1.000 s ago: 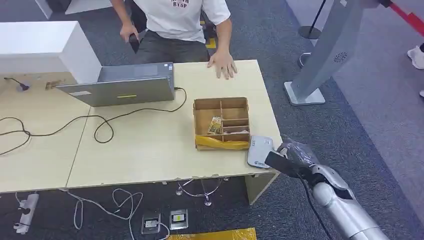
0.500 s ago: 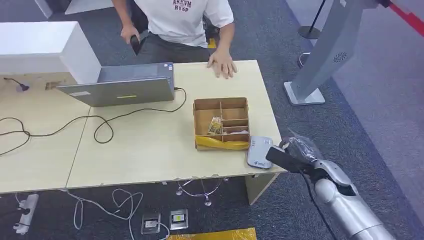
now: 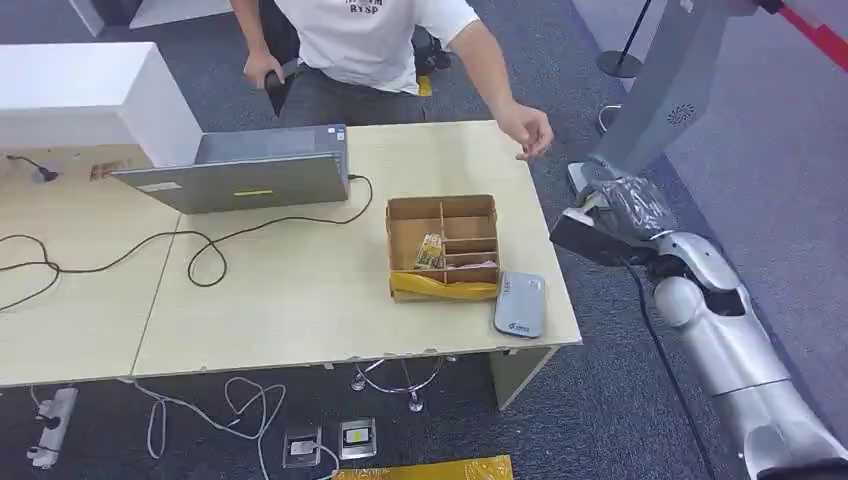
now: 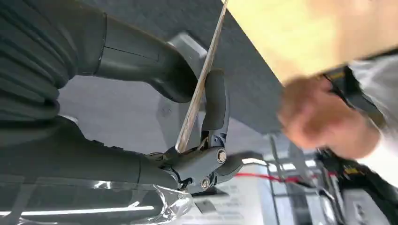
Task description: Pass the card to the sensor for recognition and then transmit it.
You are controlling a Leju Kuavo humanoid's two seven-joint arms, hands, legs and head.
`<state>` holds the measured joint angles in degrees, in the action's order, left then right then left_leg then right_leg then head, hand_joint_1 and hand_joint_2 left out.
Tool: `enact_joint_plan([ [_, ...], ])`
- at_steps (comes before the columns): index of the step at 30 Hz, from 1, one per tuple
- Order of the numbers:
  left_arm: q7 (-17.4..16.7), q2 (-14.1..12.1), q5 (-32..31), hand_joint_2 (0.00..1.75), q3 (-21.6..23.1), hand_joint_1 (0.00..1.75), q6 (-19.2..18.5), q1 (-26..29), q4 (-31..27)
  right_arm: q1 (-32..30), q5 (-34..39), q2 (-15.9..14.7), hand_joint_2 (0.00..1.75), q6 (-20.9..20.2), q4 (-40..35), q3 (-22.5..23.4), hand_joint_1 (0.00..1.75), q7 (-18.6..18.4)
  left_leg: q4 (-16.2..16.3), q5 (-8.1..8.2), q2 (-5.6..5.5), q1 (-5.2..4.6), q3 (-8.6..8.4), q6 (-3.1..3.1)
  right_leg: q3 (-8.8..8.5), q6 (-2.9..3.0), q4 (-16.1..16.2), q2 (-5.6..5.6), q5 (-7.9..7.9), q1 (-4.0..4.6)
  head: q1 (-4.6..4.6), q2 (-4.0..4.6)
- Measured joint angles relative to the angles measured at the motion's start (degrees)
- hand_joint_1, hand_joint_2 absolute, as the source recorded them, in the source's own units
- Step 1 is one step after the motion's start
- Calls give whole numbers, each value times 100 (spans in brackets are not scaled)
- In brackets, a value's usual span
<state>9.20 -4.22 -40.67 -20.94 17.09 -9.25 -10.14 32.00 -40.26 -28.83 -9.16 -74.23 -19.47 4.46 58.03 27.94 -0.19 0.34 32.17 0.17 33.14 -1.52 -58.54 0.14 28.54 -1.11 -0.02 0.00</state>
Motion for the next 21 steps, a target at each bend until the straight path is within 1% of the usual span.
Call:
enact_joint_plan([
  [2,0,4,-57,0,31,0,-57,-45,0,426,-66,26,175,-44,62,-15,175,167,0,-1,-3,1,3,1,-3,0,-1,4,0,1,0,0],
  [4,0,9,-68,0,57,0,-105,-75,0,819,-199,116,175,-39,242,-61,175,428,-1,-3,-5,3,5,2,-3,0,-1,7,0,2,-4,0],
  [7,0,9,-66,0,94,0,-149,-115,-2,1428,-335,390,175,55,735,-208,175,696,0,-5,-1,6,1,0,-1,2,-2,1,-1,4,2,0],
  [10,0,9,-59,0,155,0,-149,-141,-2,1855,-413,656,175,136,1225,-357,175,829,0,-9,-20,7,8,-5,-2,2,-3,19,-1,6,-2,0],
  [14,0,7,-24,0,179,0,-149,-142,-2,2275,-433,994,175,236,1841,-548,175,964,0,-9,-22,9,8,-6,0,2,-3,17,-1,7,-2,0],
  [18,0,7,-5,0,197,0,-149,-143,-2,2556,-477,1294,175,337,2307,-700,175,1080,0,-9,-21,8,9,-6,1,3,-2,17,-1,7,0,0],
  [21,0,7,17,0,197,0,-149,-138,-2,2722,-529,1466,175,431,2682,-774,175,1156,0,-9,-25,8,10,-6,0,3,-2,19,-1,7,-2,0],
])
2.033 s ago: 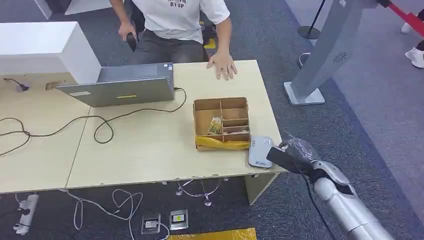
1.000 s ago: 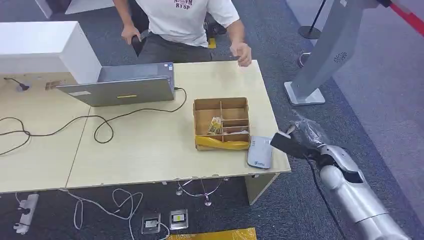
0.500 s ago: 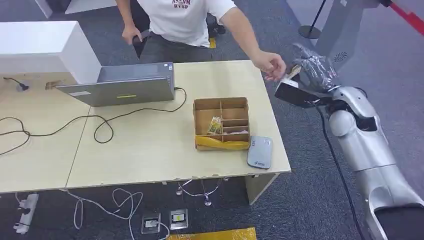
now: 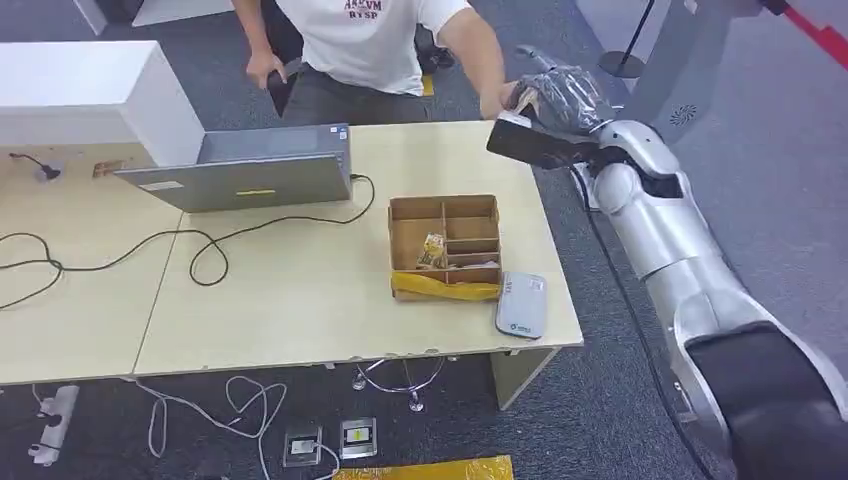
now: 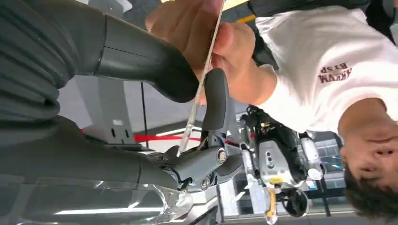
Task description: Pass the card to the sensor for recognition and then transmit it.
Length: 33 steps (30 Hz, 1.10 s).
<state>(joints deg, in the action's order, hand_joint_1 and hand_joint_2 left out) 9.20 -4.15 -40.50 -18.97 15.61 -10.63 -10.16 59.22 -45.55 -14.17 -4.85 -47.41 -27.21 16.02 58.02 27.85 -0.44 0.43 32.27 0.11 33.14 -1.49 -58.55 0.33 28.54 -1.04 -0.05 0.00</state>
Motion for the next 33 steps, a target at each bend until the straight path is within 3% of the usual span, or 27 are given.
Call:
enact_joint_plan([
  [1,0,-2,15,0,0,0,2,0,0,45,-15,65,175,26,86,-13,127,18,0,0,0,0,0,0,0,0,-1,-1,0,0,2,0],
  [2,0,-2,24,0,0,0,2,-1,0,101,-24,121,175,57,193,-44,21,20,0,0,0,0,-1,0,0,0,0,-2,0,0,-2,0],
  [3,0,-2,24,0,0,0,2,-2,0,154,-39,185,175,72,300,-68,0,22,0,0,1,0,-2,0,1,0,0,-3,0,0,5,0],
  [12,-11,-2,24,0,2,0,0,0,0,355,-87,528,175,144,1056,-282,0,22,0,0,0,0,-3,-1,1,0,0,-1,0,0,0,0],
  [26,-13,-2,63,0,2,0,33,12,0,359,112,633,175,442,1543,-376,0,40,1,0,0,0,-5,-1,1,0,1,-1,0,0,2,0],
  [29,-13,4,155,0,0,0,123,48,0,283,1187,632,175,141,1467,-297,0,118,1,0,2,1,-10,-1,0,0,2,-4,0,1,0,0],
  [31,-4,4,208,0,0,0,162,86,0,15,2184,622,175,-373,1147,-146,0,-171,1,0,2,4,-15,-1,-4,0,4,-3,0,6,2,0],
  [33,48,2,240,0,0,0,223,154,2,-524,3371,508,175,-882,363,21,0,-619,1,1,1,6,-15,-1,-6,0,6,-2,1,7,-2,0],
])
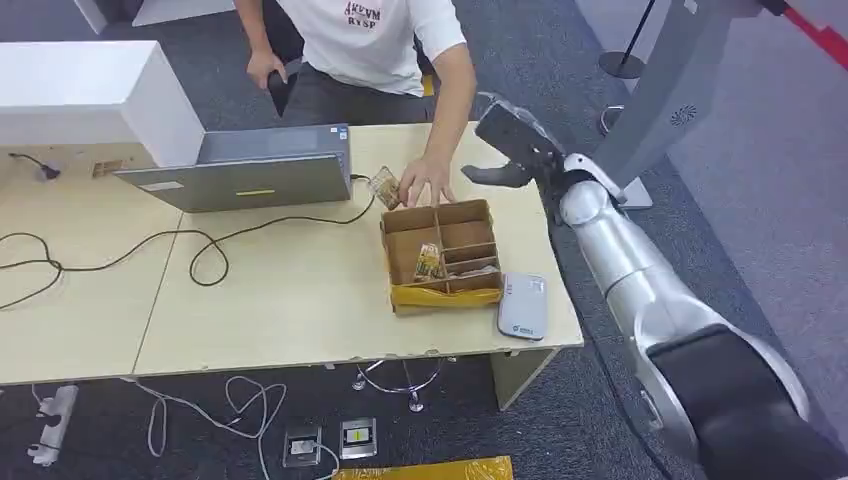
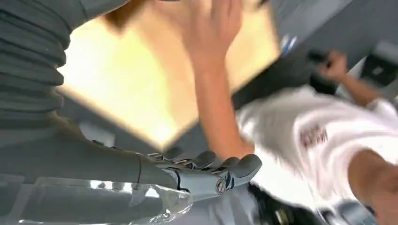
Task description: Pass the card to the sensor for recognition and then transmit it.
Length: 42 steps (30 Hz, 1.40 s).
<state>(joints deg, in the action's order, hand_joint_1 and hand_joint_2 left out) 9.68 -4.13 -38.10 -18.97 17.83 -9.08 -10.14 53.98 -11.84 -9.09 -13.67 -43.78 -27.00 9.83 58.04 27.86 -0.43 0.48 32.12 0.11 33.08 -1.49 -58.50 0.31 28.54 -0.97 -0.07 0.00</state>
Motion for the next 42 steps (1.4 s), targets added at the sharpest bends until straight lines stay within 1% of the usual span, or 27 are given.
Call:
enact_joint_plan([
  [2,28,-11,26,0,0,0,44,51,0,-526,631,-85,175,-143,-682,116,0,-320,0,3,1,0,1,-2,3,0,2,-2,0,0,2,0],
  [4,44,-22,26,0,0,0,79,80,0,-971,887,-219,175,-157,-1340,239,0,-566,0,3,0,-1,5,-2,5,1,2,1,1,-1,2,0],
  [6,44,-39,22,0,0,0,81,104,0,-1302,961,-326,175,-106,-1823,352,0,-679,0,4,1,-1,4,-3,4,1,3,-3,2,-1,-4,0],
  [7,44,-42,20,0,0,0,81,109,0,-1465,979,-361,175,-87,-1998,396,0,-718,0,4,7,-1,3,-3,6,1,3,-6,2,-1,9,0],
  [10,44,-48,-13,0,0,0,81,108,0,-1905,996,-507,175,-74,-2589,555,0,-742,0,5,10,-1,1,-3,5,1,3,-12,1,-1,4,0],
  [15,44,-59,-83,0,2,0,77,95,0,-2342,970,-700,175,-229,-3273,684,0,-899,0,4,14,0,-1,-3,5,1,3,-14,1,0,2,0],
  [19,44,-66,-94,0,11,0,77,94,0,-2601,784,-851,175,-388,-3742,722,0,-1002,0,4,14,0,0,-3,5,2,2,-15,1,0,2,0],
  [23,44,-90,-164,0,15,0,68,95,0,-2780,425,-980,175,-600,-4072,702,0,-1228,0,4,15,0,0,-3,6,2,2,-14,1,0,4,0],
  [26,-8,-120,-232,0,50,0,33,88,0,-2961,-45,-1109,175,-690,-4398,682,0,-1490,0,4,14,-1,2,-3,6,2,3,-12,1,-1,2,0],
  [28,-46,-144,-267,0,59,0,-2,67,0,-3055,-366,-1178,175,-707,-4554,661,0,-1566,0,4,14,-1,2,-3,5,2,3,-14,1,-1,2,0],
  [32,-63,-151,-269,0,101,0,-42,23,0,-3149,-1280,-1270,175,-710,-4714,540,0,-1555,-1,4,14,-1,1,-3,5,2,2,-14,1,-1,2,0],
  [36,-65,-151,-238,0,103,0,-52,19,0,-3199,-2292,-1340,175,-653,-4723,328,0,-1416,-1,4,14,0,3,-3,5,2,1,-13,1,-1,2,0],
  [40,-65,-151,-182,0,103,0,-52,21,0,-3200,-2721,-1360,175,-565,-4705,147,0,-1269,-1,4,14,0,5,-3,5,2,1,-11,1,0,2,0],
  [42,-65,-151,-170,0,103,0,-52,25,0,-3198,-2868,-1358,175,-491,-4681,81,0,-1260,-1,4,13,0,7,-3,5,2,1,-10,2,0,4,0],
])
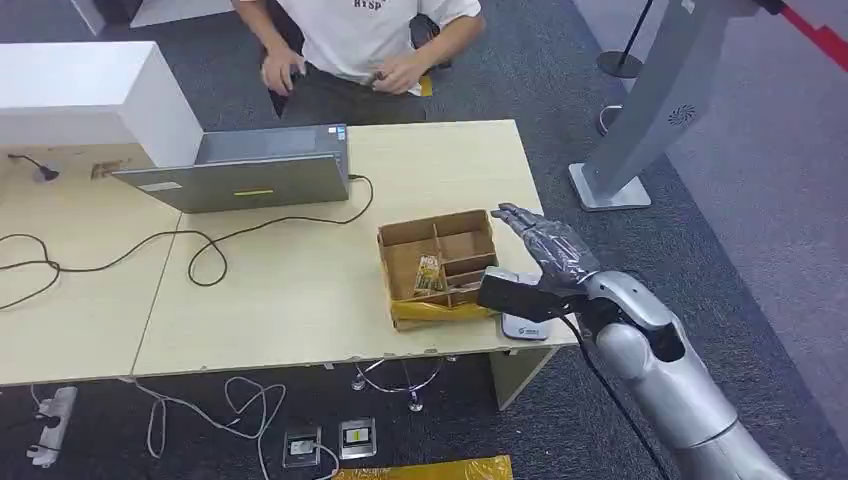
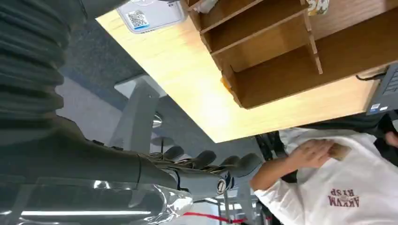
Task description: Pass the card to the sensor for recognition and then transmit it.
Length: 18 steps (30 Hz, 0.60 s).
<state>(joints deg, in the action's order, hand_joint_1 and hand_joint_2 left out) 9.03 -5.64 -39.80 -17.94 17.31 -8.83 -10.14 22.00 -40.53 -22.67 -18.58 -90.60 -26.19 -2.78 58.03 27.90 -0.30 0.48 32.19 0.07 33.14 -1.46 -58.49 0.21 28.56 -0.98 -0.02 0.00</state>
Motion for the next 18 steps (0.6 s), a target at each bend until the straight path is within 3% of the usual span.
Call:
enact_joint_plan([
  [18,-37,17,-85,0,39,0,-61,-10,-2,56,-1062,96,175,526,468,-249,0,-13,0,0,-1,0,0,0,1,0,0,2,0,0,-2,0],
])
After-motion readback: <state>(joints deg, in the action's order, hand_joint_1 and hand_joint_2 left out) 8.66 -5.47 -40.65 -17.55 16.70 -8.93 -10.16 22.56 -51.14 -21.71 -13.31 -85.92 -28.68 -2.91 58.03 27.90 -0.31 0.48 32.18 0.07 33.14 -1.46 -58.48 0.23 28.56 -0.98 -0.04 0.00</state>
